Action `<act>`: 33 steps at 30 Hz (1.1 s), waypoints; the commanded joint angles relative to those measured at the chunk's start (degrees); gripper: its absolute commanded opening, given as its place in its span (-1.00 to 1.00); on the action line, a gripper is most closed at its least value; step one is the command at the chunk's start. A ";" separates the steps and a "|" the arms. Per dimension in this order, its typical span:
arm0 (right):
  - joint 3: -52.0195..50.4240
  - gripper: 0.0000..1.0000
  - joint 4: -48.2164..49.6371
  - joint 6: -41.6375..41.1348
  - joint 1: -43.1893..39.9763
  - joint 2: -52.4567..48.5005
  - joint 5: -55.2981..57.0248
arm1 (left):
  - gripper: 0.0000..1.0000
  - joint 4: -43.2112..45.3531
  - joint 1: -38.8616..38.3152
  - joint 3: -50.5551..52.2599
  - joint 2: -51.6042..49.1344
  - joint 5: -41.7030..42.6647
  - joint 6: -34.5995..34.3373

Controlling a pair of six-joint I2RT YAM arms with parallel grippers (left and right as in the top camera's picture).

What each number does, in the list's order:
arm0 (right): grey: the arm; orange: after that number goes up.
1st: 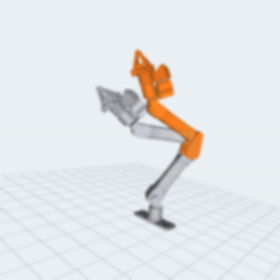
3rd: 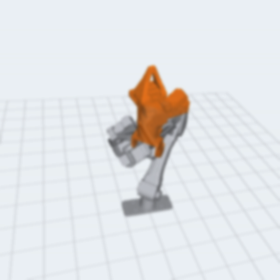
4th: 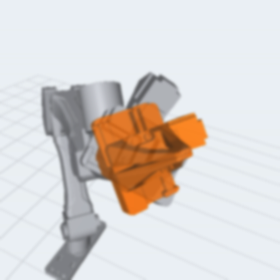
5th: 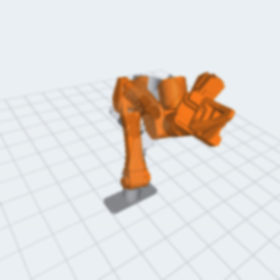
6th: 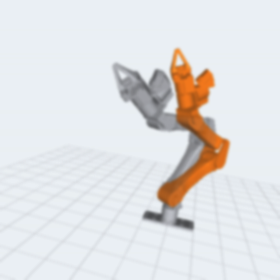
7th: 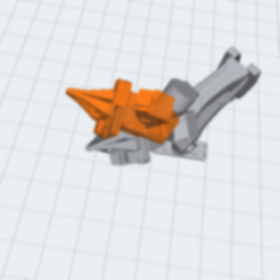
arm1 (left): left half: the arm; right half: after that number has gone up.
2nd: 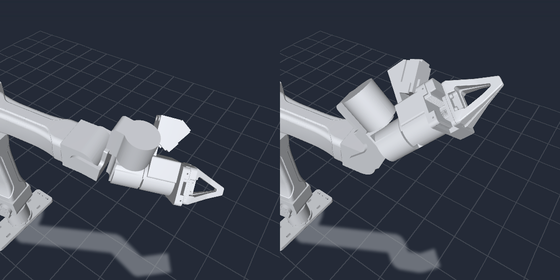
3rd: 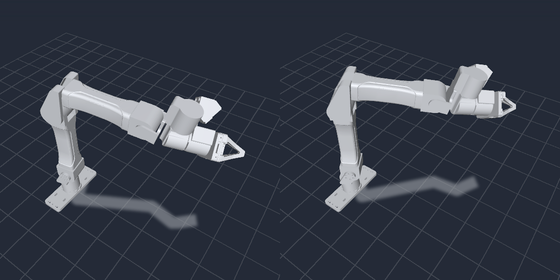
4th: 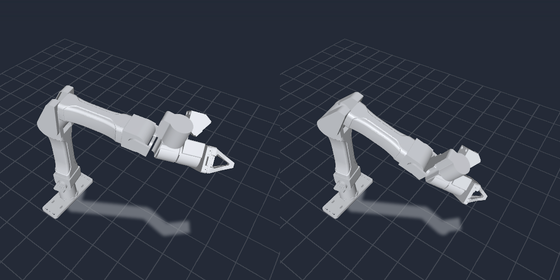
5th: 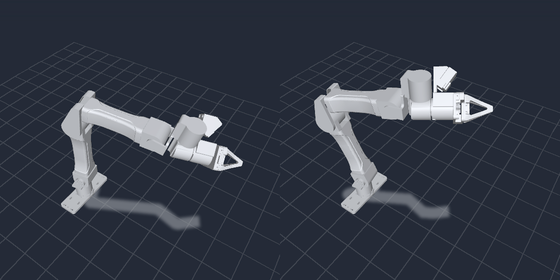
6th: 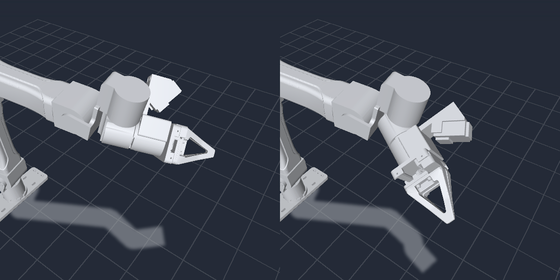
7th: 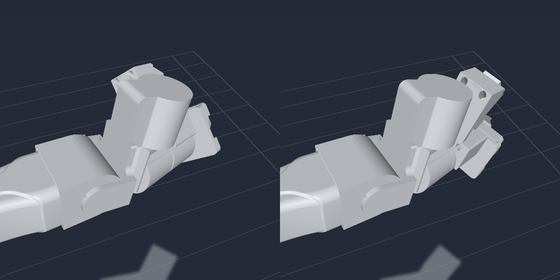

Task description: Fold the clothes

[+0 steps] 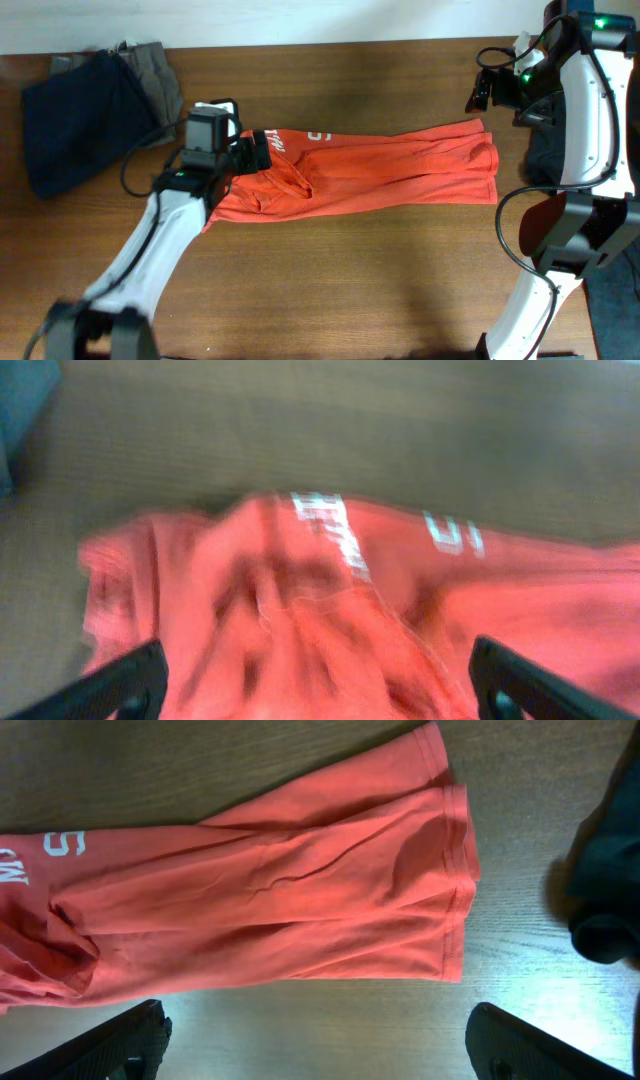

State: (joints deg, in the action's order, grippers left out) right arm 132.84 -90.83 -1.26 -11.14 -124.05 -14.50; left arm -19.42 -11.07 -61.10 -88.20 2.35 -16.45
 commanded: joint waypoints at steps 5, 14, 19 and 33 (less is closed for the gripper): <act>-0.33 0.98 0.46 0.63 0.31 -0.07 0.11 | 0.94 -22.62 -0.66 -1.20 5.92 10.91 -4.17; -0.46 0.98 0.13 0.63 0.31 -0.07 0.11 | -0.86 -21.05 -6.25 -1.18 -4.68 19.32 -12.55; -1.05 0.98 0.17 0.63 0.31 -0.07 0.11 | -0.99 -18.16 -6.73 -1.20 -10.25 18.86 -15.67; -1.05 0.98 0.22 0.63 0.31 -0.07 0.09 | -0.99 -9.53 -6.73 -1.20 -12.96 16.17 -16.55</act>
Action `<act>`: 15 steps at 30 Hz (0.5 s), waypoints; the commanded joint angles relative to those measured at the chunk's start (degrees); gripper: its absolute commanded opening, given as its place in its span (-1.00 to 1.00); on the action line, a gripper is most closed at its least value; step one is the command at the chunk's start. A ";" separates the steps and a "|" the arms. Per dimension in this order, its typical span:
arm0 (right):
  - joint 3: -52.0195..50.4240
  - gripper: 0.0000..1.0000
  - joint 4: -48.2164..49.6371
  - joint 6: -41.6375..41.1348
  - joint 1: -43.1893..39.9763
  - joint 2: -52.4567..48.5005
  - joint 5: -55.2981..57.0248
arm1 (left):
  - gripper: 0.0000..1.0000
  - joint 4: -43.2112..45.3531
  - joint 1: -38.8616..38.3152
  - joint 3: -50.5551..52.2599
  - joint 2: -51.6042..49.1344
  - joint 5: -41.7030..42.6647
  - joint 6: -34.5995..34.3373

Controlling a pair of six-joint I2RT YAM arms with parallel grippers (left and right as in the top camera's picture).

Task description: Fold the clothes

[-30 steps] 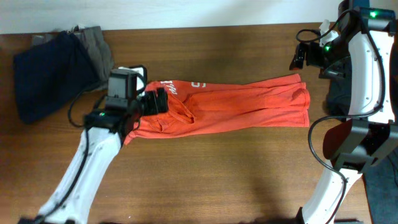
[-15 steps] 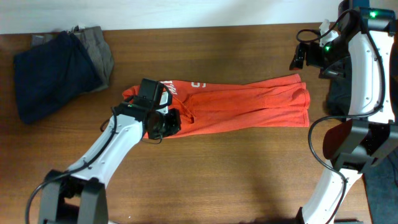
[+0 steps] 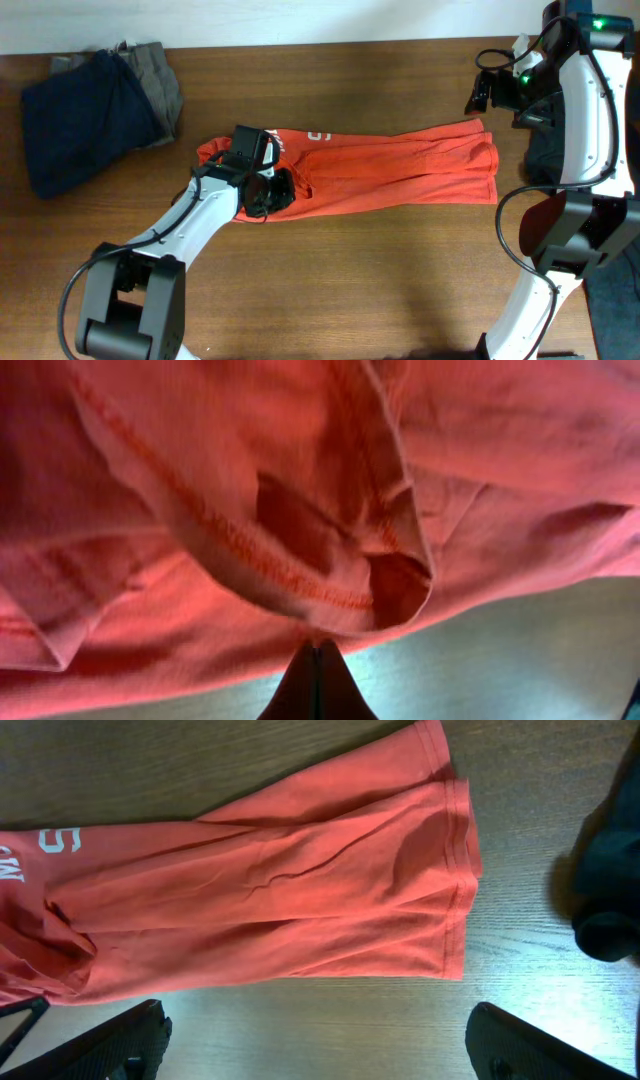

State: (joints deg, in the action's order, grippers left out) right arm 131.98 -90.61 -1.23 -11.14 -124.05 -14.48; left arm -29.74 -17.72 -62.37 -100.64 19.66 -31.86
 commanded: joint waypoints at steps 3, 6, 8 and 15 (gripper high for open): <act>-0.20 0.98 0.00 0.61 0.31 -0.07 0.09 | -0.99 0.74 -0.09 0.07 -0.70 -3.30 -1.14; -0.20 0.98 -0.04 0.61 0.31 -0.07 0.09 | -0.99 -0.15 -0.09 0.07 -1.22 -3.32 -1.16; -0.20 0.98 -0.04 0.61 0.31 -0.07 0.09 | -0.99 -2.58 -0.09 0.07 -1.25 -2.97 -1.18; -0.20 0.98 -0.22 0.61 0.31 -0.07 0.07 | -0.99 0.04 -0.09 0.07 -2.54 -3.15 -2.12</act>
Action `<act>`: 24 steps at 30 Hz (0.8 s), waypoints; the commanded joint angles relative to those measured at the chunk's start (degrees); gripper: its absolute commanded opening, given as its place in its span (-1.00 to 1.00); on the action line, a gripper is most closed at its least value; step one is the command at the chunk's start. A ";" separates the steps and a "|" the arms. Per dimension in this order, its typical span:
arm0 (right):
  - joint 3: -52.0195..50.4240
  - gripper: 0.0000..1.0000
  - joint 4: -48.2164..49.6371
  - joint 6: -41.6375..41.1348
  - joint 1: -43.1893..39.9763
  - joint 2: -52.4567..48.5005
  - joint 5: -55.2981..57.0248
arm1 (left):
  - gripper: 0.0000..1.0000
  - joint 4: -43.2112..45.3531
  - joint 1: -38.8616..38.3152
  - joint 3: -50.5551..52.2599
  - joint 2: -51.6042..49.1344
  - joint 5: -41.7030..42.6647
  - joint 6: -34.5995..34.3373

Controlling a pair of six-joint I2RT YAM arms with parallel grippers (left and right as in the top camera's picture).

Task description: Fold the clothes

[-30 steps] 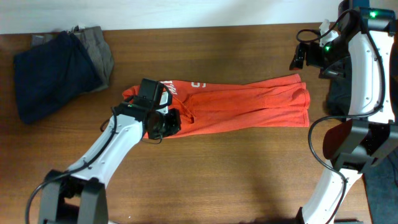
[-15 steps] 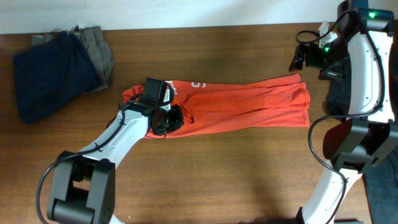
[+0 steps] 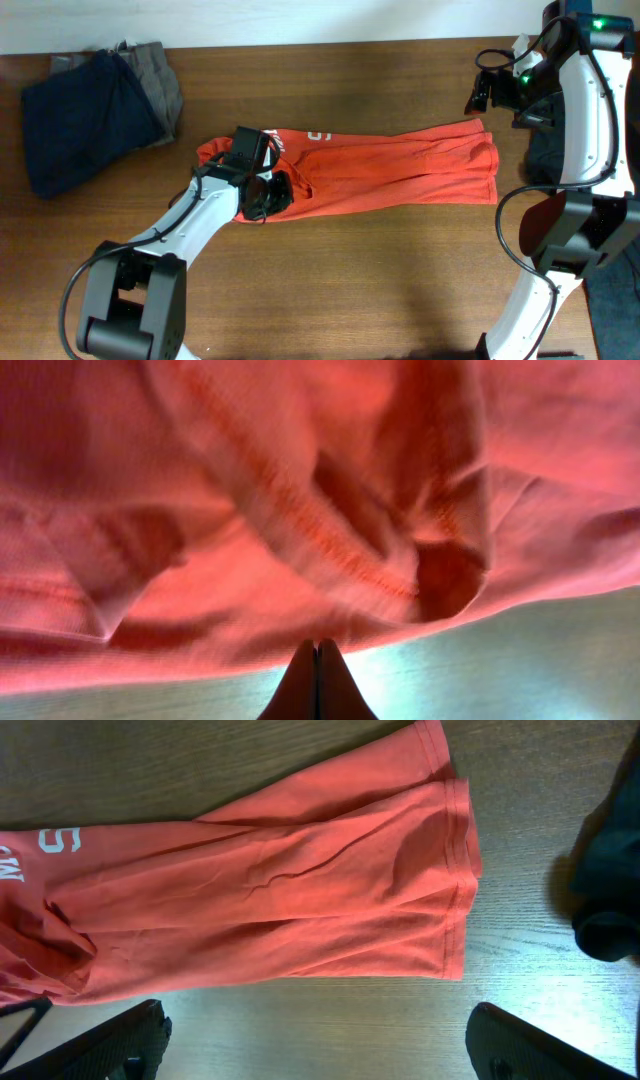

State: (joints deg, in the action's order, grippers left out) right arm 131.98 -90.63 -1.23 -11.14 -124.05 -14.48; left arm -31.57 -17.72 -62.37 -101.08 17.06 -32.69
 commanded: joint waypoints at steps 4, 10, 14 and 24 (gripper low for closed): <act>-0.20 0.98 -0.46 0.61 0.31 -0.07 0.09 | -0.99 2.69 -0.09 0.07 -4.59 -0.33 -2.69; -0.20 0.98 -0.44 0.61 0.31 -0.07 0.09 | -0.99 6.73 -0.09 0.00 -4.83 -0.31 -2.64; -0.20 0.98 -0.37 0.61 0.31 -0.07 0.09 | -0.99 6.73 -0.09 -0.50 -4.74 0.11 -2.67; -0.20 0.98 -0.13 0.61 0.31 -0.07 0.09 | -0.99 13.90 -0.13 -1.46 -4.55 -0.31 -2.47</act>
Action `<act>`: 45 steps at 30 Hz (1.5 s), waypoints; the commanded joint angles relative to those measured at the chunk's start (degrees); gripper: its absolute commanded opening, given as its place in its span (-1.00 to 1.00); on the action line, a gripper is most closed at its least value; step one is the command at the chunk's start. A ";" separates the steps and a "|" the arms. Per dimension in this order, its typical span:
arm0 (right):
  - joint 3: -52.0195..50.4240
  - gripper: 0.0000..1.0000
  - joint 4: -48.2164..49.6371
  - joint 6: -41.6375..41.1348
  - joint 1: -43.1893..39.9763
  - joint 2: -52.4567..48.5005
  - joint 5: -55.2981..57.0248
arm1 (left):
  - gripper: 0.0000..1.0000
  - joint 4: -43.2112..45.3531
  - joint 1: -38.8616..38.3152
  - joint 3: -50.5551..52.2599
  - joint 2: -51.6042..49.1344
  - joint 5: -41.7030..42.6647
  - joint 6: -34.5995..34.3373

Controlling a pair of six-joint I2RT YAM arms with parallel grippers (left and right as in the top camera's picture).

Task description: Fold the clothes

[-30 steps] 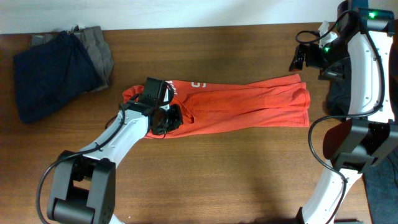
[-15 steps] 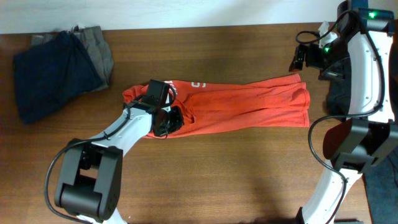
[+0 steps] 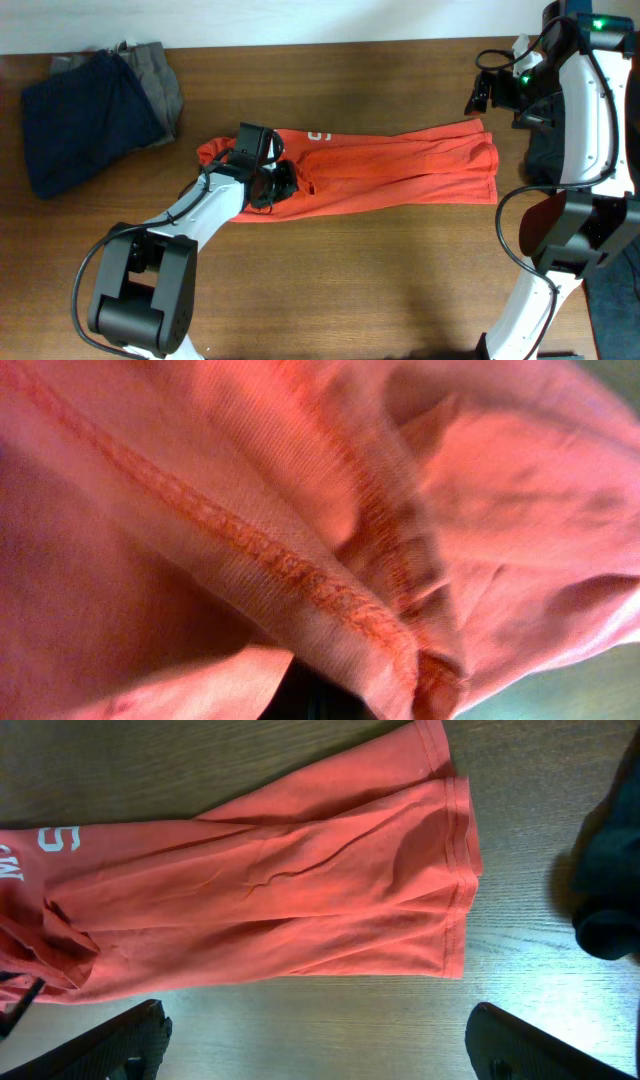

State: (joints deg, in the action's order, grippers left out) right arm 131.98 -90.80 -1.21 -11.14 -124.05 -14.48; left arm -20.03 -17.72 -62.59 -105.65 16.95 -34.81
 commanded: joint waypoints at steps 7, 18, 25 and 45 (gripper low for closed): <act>-0.20 0.98 0.24 0.59 0.31 -0.07 0.09 | -0.99 8.61 -0.13 -1.22 -0.28 -0.63 -0.35; -0.20 0.98 0.20 0.59 0.31 -0.07 0.09 | -0.98 19.45 -0.13 -1.22 -8.72 -5.86 3.50; -0.20 0.97 -0.24 0.59 0.31 -0.07 0.09 | -0.90 21.27 0.31 -4.35 -4.48 -4.33 8.17; -0.20 0.98 -0.31 0.59 0.31 -0.07 0.07 | -0.99 -9.73 -2.36 -7.58 1.14 -1.09 6.97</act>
State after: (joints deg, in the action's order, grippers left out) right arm 131.98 -90.91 -1.21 -11.14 -124.05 -14.48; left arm -31.00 -19.18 -70.39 -101.06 13.54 -26.68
